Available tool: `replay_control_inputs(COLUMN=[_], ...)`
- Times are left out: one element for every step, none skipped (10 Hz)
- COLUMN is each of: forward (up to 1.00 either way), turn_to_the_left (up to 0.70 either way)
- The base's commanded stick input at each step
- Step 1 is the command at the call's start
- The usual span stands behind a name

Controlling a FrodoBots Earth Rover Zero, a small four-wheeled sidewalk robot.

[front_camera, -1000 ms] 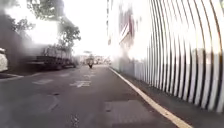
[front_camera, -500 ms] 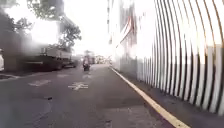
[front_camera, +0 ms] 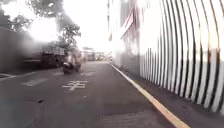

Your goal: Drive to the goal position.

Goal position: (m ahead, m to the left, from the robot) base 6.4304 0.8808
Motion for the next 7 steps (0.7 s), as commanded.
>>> replay_control_inputs(forward=[0.45, 0.45, 0.45, 0.45, 0.45, 0.45, 0.45], turn_to_the_left=[0.00, 0.00, 0.00, 0.00, 0.00, 0.00, 0.00])
